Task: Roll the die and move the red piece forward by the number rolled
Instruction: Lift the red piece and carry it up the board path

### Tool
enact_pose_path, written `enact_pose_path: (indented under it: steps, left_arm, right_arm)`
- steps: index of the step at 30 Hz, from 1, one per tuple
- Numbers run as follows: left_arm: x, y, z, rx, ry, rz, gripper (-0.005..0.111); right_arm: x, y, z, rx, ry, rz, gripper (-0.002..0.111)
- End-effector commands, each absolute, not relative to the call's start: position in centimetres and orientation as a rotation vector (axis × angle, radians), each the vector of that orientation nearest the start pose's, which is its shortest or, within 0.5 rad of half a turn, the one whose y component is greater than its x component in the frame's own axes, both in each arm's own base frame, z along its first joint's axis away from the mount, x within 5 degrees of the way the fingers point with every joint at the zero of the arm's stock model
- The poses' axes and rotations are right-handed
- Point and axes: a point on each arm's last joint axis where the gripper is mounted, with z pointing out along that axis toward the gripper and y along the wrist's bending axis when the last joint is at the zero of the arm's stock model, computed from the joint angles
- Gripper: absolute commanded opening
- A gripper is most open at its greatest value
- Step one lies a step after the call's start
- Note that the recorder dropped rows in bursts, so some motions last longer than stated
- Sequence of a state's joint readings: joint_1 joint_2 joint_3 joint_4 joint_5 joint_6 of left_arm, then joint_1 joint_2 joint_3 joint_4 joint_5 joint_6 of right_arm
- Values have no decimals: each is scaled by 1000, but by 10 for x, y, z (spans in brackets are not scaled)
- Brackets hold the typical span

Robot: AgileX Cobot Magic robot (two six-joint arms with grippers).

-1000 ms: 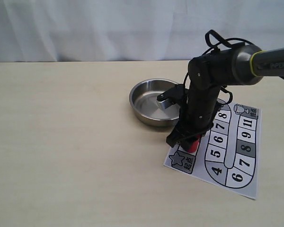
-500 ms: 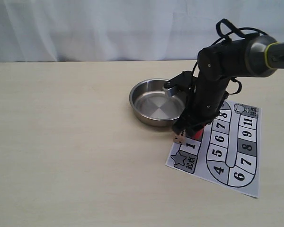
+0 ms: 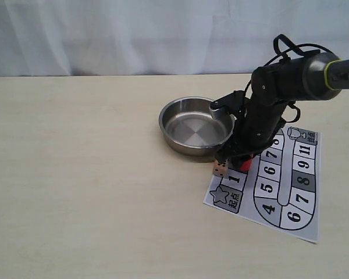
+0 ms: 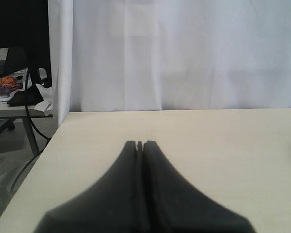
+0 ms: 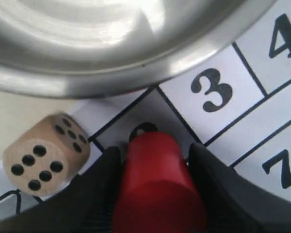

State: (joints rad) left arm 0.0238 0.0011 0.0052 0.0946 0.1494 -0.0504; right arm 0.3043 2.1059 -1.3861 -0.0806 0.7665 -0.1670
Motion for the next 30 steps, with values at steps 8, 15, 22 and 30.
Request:
enact_pose_path:
  steps: [8, 15, 22, 30]
  left_arm:
    - [56, 3, 200, 3, 1627, 59, 0]
    - [56, 3, 200, 3, 1627, 59, 0]
    - [56, 3, 200, 3, 1627, 59, 0]
    - [56, 3, 200, 3, 1627, 59, 0]
  right_arm:
    - [403, 100, 153, -582, 2752, -54, 4]
    - [411, 97, 146, -540, 2698, -42, 4]
    - [412, 98, 122, -542, 2750, -43, 4]
    - [415, 98, 134, -536, 2691, -39, 4]
